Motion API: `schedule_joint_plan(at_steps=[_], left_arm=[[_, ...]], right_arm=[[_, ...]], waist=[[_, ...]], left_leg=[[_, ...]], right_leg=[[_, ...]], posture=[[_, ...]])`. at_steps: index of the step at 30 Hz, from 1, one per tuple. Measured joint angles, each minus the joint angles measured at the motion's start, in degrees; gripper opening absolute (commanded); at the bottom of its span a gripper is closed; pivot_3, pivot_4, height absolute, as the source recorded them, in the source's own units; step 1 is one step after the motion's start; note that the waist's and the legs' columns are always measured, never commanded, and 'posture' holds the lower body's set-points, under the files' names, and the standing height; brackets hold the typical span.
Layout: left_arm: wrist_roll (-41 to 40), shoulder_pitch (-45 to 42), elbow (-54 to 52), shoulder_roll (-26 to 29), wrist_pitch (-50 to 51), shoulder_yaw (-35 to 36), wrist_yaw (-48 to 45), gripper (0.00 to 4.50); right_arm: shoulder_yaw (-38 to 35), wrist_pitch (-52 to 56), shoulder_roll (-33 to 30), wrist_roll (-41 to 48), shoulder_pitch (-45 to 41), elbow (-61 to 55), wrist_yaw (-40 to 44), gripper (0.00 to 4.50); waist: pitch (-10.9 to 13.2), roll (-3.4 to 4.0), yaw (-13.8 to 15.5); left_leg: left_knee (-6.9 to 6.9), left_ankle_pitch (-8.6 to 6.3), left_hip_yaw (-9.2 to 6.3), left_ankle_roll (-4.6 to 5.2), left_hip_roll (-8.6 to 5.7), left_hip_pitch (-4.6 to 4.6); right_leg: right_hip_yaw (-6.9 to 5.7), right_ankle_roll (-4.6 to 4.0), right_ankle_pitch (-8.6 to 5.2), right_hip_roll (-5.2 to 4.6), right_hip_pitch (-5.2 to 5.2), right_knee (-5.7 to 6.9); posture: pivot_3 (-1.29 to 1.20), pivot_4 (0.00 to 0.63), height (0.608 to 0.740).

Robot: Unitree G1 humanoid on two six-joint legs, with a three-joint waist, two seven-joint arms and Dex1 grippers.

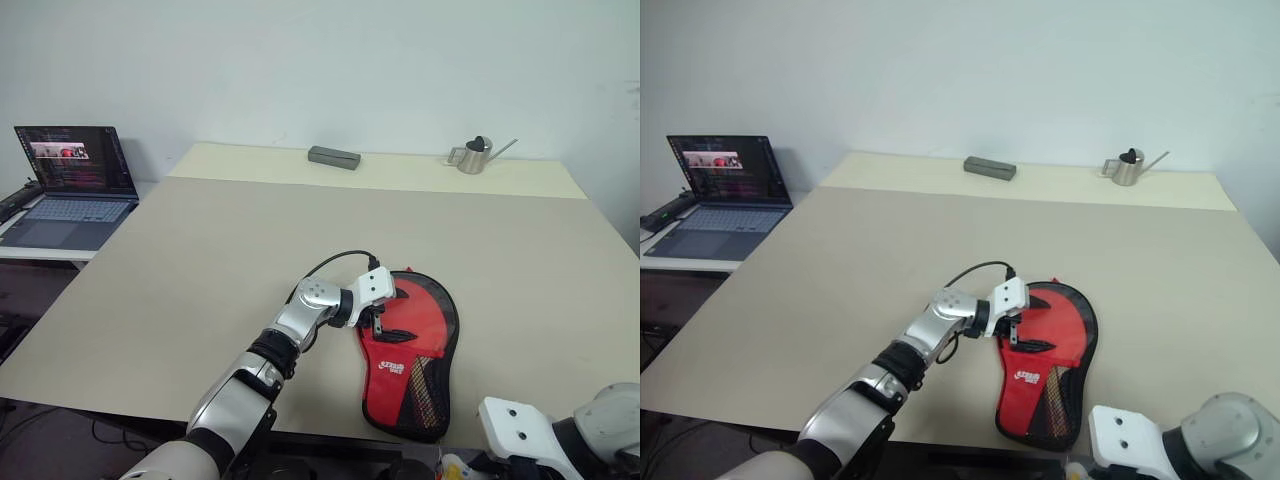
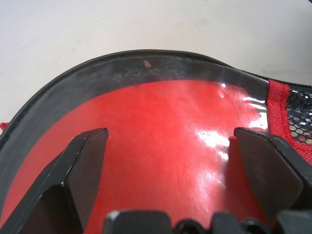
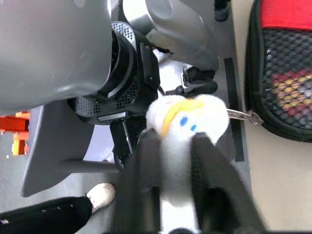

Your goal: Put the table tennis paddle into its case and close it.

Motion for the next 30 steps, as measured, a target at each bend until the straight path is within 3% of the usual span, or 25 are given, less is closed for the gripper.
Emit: schedule_joint_plan(at_steps=[6,10,13,20,24,28,30], left_arm=[[0.16,-0.01,0.00,-0.15,0.00,-0.02,0.24,4.50],[0.16,0.03,0.01,-0.34,0.14,0.06,0.51,4.50],[0.16,0.15,-0.36,-0.74,0.17,0.07,0.52,4.50],[-0.53,3.82,-8.98,0.76,2.69,0.47,-0.77,4.50],[-2.25,6.32,-17.23,3.30,6.52,1.18,-2.35,4.50],[-4.39,8.06,-24.77,5.79,12.07,1.64,-3.86,4.50],[-5.23,9.03,-28.20,8.22,14.85,2.23,-4.56,4.50]], right_arm=[[-4.97,2.01,1.68,6.85,-0.33,-0.11,0.92,3.75],[-7.20,3.60,4.77,14.56,-8.97,2.09,-1.99,3.75],[-6.63,3.75,5.63,15.54,-16.13,8.56,-3.22,3.75],[-3.72,-0.32,5.28,10.73,-24.83,23.02,-0.09,3.75],[-0.70,-3.44,5.51,6.63,-28.68,29.68,1.61,3.75],[1.41,-5.54,7.02,4.51,-32.48,34.25,3.04,3.75],[2.24,-6.45,7.92,3.40,-34.24,35.95,3.54,3.75]], waist=[[0.01,-0.01,0.05],[0.04,-0.02,0.03],[0.11,0.07,0.02],[0.55,0.45,0.38],[1.63,0.59,-0.03],[1.97,0.73,-0.05],[2.34,0.82,-0.08]], left_leg=[[0.01,0.00,0.00,0.00,-0.03,0.00],[0.03,-0.01,-0.01,-0.02,-0.05,0.00],[0.02,0.00,-0.01,0.00,-0.10,-0.04],[-0.12,-0.04,-0.20,-0.04,-0.12,-0.35],[-0.14,-0.05,-0.19,-0.07,-0.11,-0.39],[0.02,0.16,-0.34,-0.41,-0.11,-1.29],[0.06,0.17,-0.34,-0.43,-0.13,-1.33]], right_leg=[[-0.02,-0.01,-0.01,-0.10,0.03,-0.01],[-0.05,0.02,0.01,-0.17,0.07,-0.04],[-0.08,0.01,0.01,-0.25,0.07,-0.15],[-0.48,-0.02,0.04,-0.23,0.05,-0.41],[-0.49,-0.36,-0.15,-0.19,-0.20,0.09],[-0.66,-0.63,-0.04,-0.10,-1.09,0.32],[-0.73,-0.63,-0.04,-0.10,-1.11,0.34]], posture=[[0.00,0.150,0.740],[0.00,0.150,0.740],[0.00,0.150,0.740],[0.00,0.150,0.740],[0.00,0.150,0.740],[0.00,0.150,0.740],[0.00,0.150,0.740]])
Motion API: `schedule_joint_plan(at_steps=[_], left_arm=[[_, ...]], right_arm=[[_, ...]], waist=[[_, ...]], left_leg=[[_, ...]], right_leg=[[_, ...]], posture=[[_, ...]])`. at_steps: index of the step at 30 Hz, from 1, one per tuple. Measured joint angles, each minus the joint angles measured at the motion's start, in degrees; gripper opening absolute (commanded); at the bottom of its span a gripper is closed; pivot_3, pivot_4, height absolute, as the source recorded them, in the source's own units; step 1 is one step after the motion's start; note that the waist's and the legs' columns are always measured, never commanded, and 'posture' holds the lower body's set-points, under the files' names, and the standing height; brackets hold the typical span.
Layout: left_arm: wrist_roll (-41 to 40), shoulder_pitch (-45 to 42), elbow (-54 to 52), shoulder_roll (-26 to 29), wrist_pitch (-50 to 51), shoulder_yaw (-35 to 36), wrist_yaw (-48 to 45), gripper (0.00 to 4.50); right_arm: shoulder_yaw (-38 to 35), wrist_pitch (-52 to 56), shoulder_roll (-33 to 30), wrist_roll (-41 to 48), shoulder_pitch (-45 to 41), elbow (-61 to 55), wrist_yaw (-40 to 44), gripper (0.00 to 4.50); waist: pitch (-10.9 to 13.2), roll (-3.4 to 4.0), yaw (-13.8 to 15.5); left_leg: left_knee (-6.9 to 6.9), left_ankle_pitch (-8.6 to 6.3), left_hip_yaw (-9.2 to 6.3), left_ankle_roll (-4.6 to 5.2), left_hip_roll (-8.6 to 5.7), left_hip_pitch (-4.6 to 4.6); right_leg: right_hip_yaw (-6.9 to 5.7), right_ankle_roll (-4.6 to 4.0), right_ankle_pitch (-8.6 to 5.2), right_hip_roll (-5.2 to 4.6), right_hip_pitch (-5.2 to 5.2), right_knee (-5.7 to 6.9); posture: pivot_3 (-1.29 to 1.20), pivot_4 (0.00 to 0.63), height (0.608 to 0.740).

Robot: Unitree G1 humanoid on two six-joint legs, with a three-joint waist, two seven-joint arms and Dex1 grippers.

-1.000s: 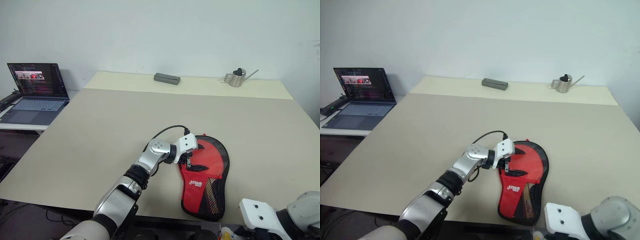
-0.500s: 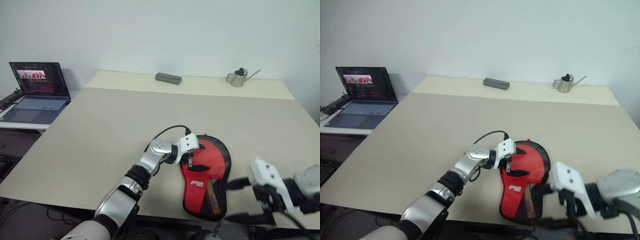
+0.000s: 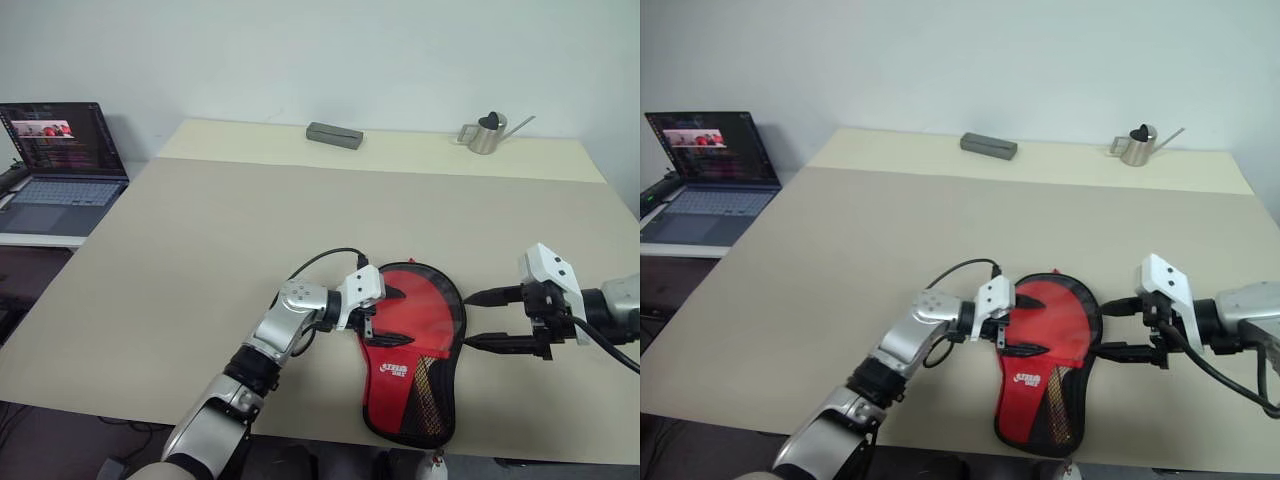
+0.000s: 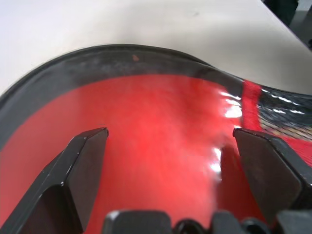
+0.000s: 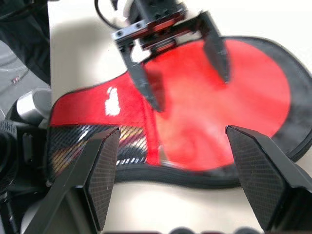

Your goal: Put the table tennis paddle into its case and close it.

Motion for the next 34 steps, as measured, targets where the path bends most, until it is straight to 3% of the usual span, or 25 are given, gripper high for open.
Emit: schedule_joint_plan(at_steps=[7,17,27,34], left_arm=[[-5.75,-0.03,-13.39,8.96,10.41,6.20,-0.34,4.50],[-10.73,3.35,-23.17,19.96,14.97,15.15,0.76,4.50],[-11.96,7.29,-31.16,23.06,17.99,17.57,6.54,4.50],[-11.96,7.13,-29.86,23.08,17.01,17.50,7.29,4.50]], right_arm=[[1.93,-2.34,2.38,-2.55,-5.27,5.68,1.43,3.75],[1.39,-5.39,5.79,-5.00,-13.54,20.23,2.13,3.75],[3.08,-13.50,6.16,-13.84,-25.01,42.75,7.34,3.75],[0.69,-11.96,5.38,-13.45,-19.17,37.76,8.20,3.75]], waist=[[1.15,-0.03,0.16],[1.26,0.08,-0.06],[1.35,0.18,-0.03],[1.35,0.19,0.08]], left_leg=[[0.15,0.05,-0.04,-0.08,-0.08,-0.11],[0.59,0.18,0.00,-0.29,-0.07,-0.76],[1.00,0.19,-0.08,-0.26,-0.06,-0.83],[1.05,0.19,-0.06,-0.26,-0.06,-0.87]], right_leg=[[-0.01,0.00,0.00,-0.09,-0.09,0.18],[0.00,-0.02,0.01,-0.09,-0.82,0.78],[0.03,-0.09,0.10,-0.06,-0.77,1.00],[0.04,-0.10,0.10,-0.07,-0.78,1.03]], posture=[[0.00,0.150,0.740],[0.00,0.150,0.740],[0.00,0.150,0.740],[0.00,0.150,0.740]])
